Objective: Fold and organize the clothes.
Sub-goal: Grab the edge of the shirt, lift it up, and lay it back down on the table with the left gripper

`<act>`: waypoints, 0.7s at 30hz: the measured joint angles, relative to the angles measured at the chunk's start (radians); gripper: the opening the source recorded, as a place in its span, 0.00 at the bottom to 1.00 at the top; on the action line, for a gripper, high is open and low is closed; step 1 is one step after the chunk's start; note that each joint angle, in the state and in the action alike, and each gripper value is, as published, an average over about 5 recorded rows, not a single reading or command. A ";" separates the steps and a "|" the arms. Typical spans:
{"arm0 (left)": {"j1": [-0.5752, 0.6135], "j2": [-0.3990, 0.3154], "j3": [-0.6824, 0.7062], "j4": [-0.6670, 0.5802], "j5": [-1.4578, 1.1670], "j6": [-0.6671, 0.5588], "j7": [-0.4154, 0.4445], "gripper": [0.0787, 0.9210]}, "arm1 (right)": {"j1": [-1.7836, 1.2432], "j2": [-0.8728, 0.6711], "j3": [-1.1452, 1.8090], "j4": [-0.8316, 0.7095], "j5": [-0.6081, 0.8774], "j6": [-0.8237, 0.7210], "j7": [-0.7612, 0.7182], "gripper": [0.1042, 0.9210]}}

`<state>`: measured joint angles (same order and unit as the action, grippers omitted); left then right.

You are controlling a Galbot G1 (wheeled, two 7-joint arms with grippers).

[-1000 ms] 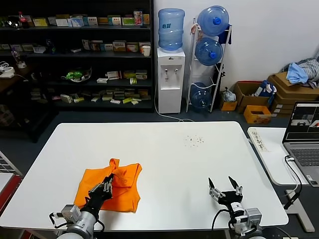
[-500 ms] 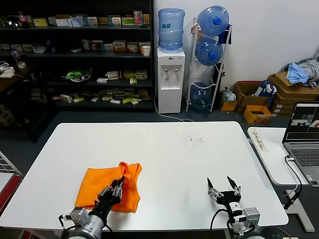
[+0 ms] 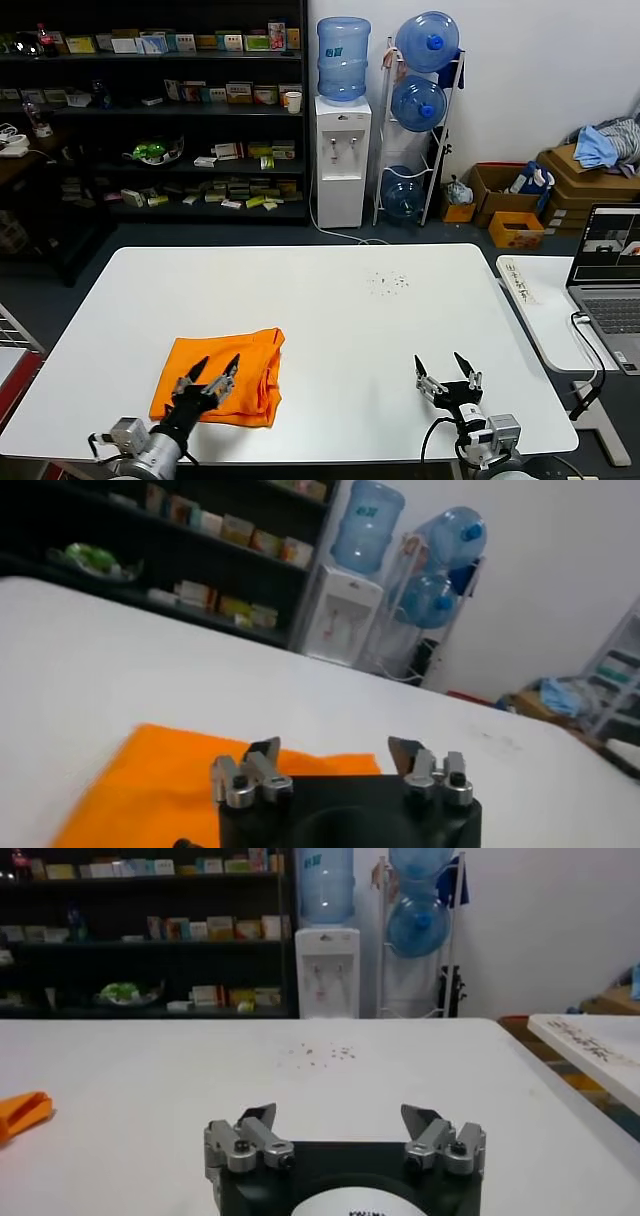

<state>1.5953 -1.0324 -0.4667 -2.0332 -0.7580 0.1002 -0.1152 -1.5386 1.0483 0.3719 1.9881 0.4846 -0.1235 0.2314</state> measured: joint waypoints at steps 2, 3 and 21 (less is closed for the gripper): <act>0.004 0.020 -0.038 0.036 0.006 -0.021 0.024 0.86 | 0.000 -0.001 -0.001 0.000 0.000 0.000 -0.001 0.88; 0.007 0.031 -0.055 0.056 0.008 -0.033 0.036 0.87 | 0.000 -0.001 -0.001 0.000 0.000 0.000 -0.001 0.88; -0.015 0.134 -0.112 0.291 -0.028 -0.130 0.170 0.88 | -0.011 -0.004 0.009 0.013 0.003 -0.001 -0.001 0.88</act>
<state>1.5800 -0.8980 -0.5785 -1.7419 -0.7859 -0.0299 0.0552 -1.5500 1.0440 0.3805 2.0012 0.4871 -0.1243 0.2307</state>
